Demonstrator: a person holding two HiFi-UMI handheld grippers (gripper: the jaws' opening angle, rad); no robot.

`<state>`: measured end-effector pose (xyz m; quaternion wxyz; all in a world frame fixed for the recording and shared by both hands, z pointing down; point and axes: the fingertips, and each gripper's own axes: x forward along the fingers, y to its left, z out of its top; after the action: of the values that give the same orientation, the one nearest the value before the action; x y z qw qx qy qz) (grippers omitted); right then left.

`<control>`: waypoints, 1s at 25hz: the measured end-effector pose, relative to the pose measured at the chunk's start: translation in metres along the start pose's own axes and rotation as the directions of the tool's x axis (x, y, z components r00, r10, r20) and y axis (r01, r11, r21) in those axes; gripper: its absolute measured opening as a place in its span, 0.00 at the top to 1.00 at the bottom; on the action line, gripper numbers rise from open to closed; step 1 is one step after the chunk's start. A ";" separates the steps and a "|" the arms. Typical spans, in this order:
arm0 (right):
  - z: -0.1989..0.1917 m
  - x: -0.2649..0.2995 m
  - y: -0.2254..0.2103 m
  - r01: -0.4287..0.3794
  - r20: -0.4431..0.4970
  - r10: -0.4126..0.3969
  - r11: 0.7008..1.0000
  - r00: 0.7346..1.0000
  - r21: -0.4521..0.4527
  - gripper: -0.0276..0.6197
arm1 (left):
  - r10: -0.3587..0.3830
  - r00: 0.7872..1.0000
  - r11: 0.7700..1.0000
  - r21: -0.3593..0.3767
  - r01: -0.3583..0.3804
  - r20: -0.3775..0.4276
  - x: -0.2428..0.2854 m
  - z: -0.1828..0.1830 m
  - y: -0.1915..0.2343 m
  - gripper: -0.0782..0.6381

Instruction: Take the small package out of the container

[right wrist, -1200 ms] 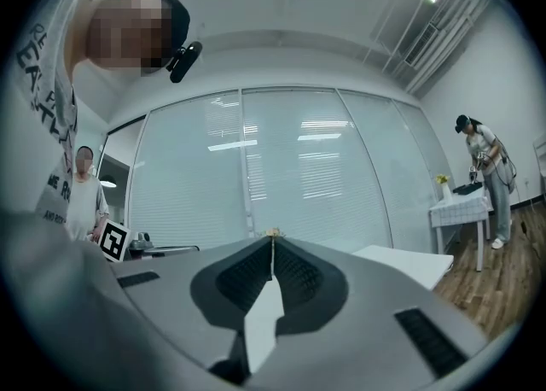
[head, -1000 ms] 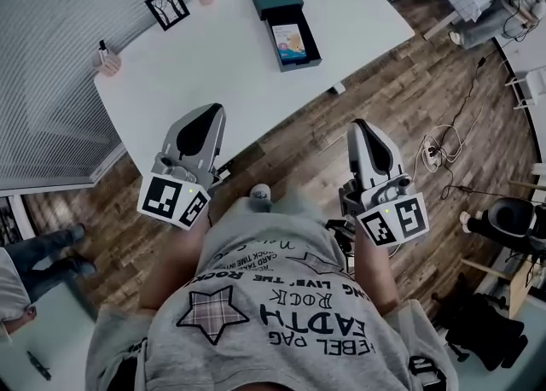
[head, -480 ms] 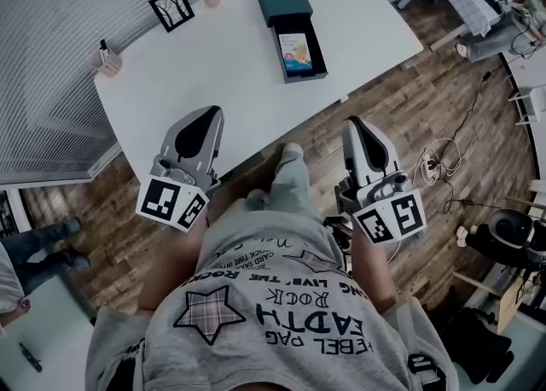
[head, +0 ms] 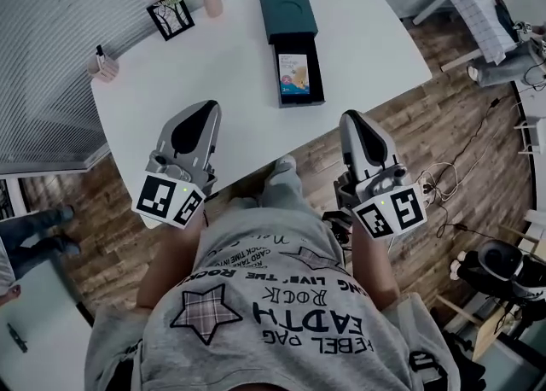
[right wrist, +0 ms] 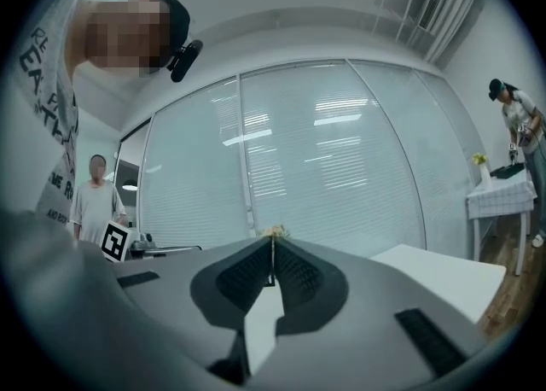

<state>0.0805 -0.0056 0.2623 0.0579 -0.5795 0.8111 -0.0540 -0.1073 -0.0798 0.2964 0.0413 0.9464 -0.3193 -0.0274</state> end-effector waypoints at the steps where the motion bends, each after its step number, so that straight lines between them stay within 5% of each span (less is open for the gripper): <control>1: 0.001 0.004 -0.007 -0.009 -0.003 0.009 1.000 1.000 0.000 0.93 | 0.007 1.000 1.000 0.001 -0.007 0.001 0.008 0.000 0.001 0.88; 14: 0.002 0.036 -0.096 -0.148 -0.064 0.150 0.989 0.987 0.026 0.93 | 0.122 0.992 0.992 0.020 -0.123 0.010 0.083 0.001 -0.006 0.88; 25: -0.024 0.069 -0.113 -0.205 -0.134 0.212 0.977 0.968 0.067 0.93 | 0.165 0.986 0.986 0.015 -0.164 -0.025 0.100 -0.013 0.006 0.88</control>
<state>0.1599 -0.1065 0.3009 0.0212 -0.4841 0.8678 -0.1097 -0.0303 -0.1446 0.3069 0.0415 0.9173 -0.3959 -0.0097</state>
